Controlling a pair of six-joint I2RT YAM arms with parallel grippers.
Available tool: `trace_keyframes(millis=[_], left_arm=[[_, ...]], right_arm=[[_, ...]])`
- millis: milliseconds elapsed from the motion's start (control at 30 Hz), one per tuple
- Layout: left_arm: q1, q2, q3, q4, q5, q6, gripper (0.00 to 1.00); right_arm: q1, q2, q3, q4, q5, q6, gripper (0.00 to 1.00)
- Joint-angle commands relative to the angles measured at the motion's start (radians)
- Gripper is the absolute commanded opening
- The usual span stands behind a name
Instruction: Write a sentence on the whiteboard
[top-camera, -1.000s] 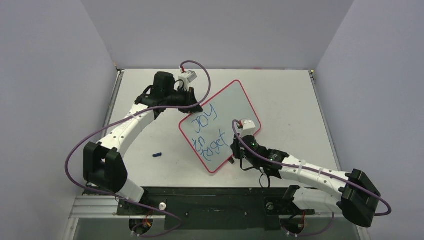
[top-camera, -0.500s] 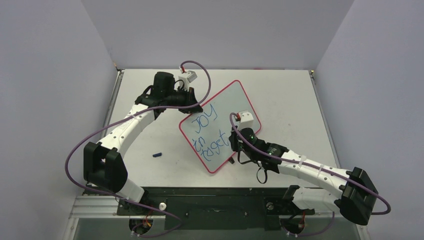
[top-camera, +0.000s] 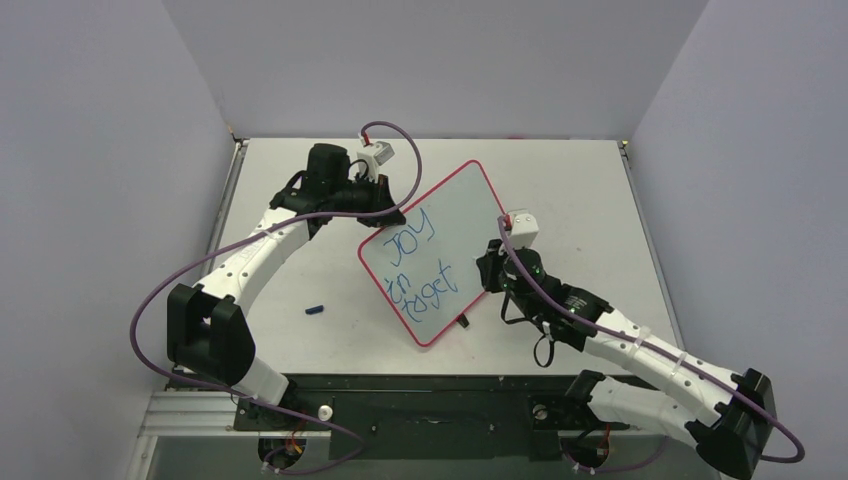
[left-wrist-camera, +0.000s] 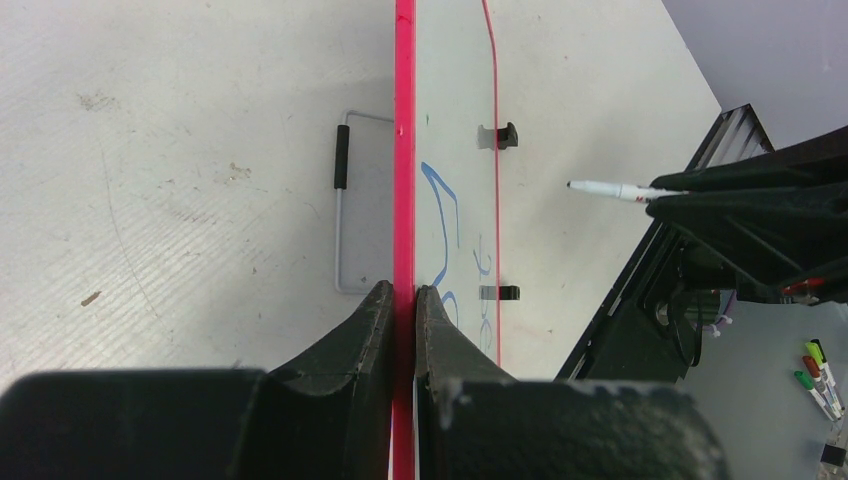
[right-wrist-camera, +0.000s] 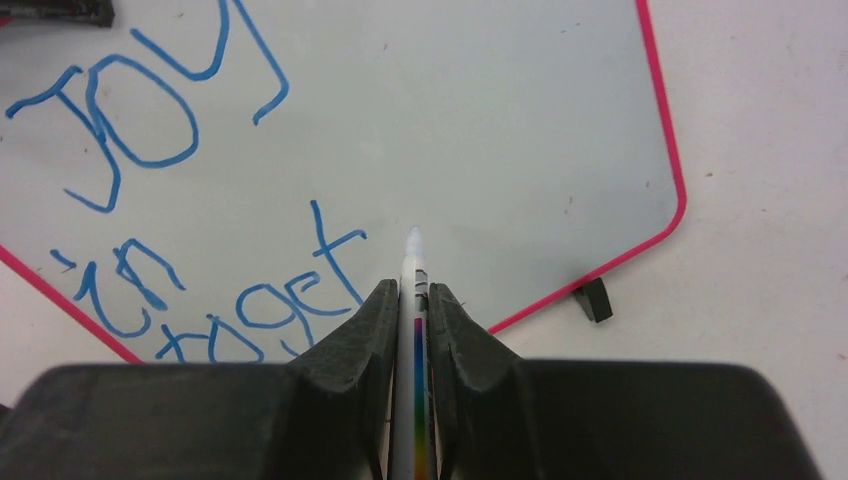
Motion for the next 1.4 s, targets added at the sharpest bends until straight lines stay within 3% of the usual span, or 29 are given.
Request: trace_keyframes(millis=[0, 300, 1367], left_arm=[[-0.001, -0.03, 0.019, 0.05, -0.015, 0.043, 0.0], [-0.002, -0.029, 0.019, 0.05, -0.016, 0.043, 0.0], [-0.005, -0.021, 0.021, 0.048, -0.018, 0.044, 0.0]], right_arm=[[-0.073, -0.032, -0.009, 0.023, -0.05, -0.013, 0.0], [-0.141, -0.019, -0.049, 0.117, -0.257, -0.025, 0.0], [-0.142, 0.069, -0.01, 0.145, -0.231, -0.029, 0.0]])
